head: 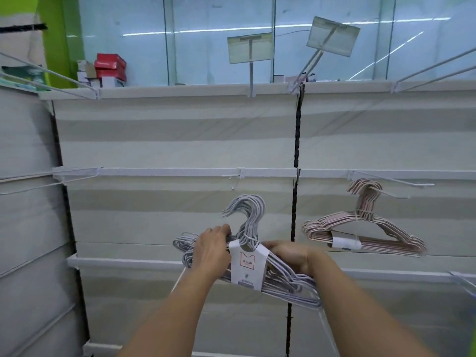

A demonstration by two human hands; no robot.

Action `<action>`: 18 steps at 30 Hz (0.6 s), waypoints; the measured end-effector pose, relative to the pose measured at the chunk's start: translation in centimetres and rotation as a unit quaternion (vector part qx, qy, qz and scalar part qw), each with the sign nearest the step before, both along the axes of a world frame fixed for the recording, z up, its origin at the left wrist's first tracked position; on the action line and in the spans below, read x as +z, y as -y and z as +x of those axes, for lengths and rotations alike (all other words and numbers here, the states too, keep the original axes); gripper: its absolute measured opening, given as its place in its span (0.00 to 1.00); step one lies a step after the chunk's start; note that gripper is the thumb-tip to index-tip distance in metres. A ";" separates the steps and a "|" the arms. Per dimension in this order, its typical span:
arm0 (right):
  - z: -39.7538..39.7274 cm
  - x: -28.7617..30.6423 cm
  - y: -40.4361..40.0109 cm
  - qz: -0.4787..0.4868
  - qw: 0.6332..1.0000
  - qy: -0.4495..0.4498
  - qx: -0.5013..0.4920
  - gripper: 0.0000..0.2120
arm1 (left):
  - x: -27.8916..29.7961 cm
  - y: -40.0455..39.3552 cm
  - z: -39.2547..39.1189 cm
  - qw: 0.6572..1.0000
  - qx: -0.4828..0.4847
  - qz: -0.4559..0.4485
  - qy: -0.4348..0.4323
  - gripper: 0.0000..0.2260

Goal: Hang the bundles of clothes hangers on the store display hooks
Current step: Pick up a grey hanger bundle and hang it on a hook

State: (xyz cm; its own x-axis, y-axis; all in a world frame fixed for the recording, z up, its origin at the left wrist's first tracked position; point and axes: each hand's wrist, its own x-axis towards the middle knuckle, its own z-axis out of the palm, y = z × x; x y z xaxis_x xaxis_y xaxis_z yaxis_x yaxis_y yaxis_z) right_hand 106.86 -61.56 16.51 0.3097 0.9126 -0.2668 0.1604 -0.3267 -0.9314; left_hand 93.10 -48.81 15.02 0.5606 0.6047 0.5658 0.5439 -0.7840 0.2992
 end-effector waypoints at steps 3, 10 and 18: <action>-0.9 -0.5 -0.5 -0.002 0.995 0.090 -0.033 0.13 | -1.1 -0.2 -0.1 0.999 -0.034 0.001 0.018 0.11; -0.9 -1.5 0.1 0.092 0.963 0.206 -0.145 0.06 | -2.0 0.1 0.8 0.993 -0.064 0.045 0.091 0.25; -0.4 -1.2 0.1 0.111 0.925 0.320 -0.173 0.07 | -1.4 0.0 0.7 0.990 -0.078 0.108 0.050 0.04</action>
State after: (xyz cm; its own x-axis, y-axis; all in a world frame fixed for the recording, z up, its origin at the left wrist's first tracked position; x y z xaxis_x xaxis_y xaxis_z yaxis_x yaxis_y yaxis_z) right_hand 106.49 -61.65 15.34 0.6228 0.7396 0.2551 0.6243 -0.2733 -0.7318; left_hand 93.84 -48.81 13.63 0.5721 0.3746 0.7297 0.3877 -0.9075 0.1619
